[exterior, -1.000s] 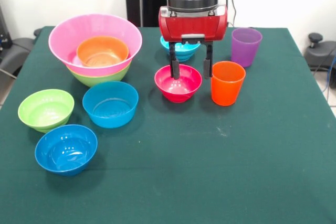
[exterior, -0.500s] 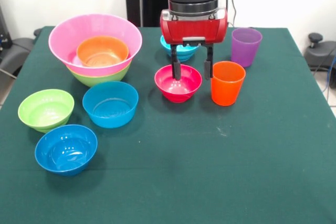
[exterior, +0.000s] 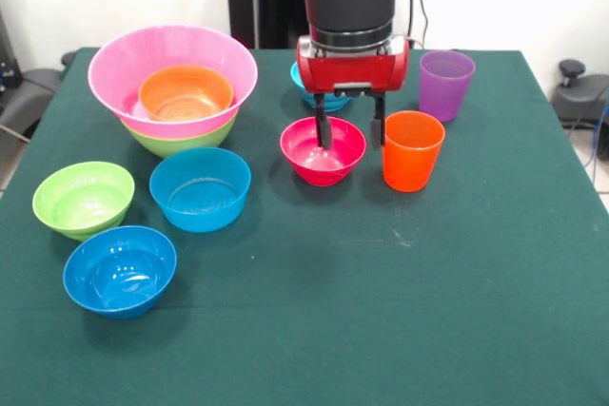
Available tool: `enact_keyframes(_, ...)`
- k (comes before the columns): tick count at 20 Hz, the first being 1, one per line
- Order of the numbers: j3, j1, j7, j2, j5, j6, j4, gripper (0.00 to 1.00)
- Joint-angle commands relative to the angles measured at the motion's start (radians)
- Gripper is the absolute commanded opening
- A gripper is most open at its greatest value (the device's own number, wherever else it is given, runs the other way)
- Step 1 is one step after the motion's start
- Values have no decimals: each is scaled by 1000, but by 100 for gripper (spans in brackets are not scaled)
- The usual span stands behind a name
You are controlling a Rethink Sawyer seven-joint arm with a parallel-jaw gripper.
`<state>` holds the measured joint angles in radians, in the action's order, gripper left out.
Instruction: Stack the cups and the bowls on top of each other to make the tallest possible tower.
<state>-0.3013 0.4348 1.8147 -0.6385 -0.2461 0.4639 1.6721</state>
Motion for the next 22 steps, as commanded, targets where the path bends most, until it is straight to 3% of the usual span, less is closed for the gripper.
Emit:
enact_keyframes(1,25,2,43,87,-51,1,34,100)
enact_keyframes(5,33,-8,43,120,-52,5,4,100)
enact_keyframes(22,60,-47,53,125,-47,-1,11,100)
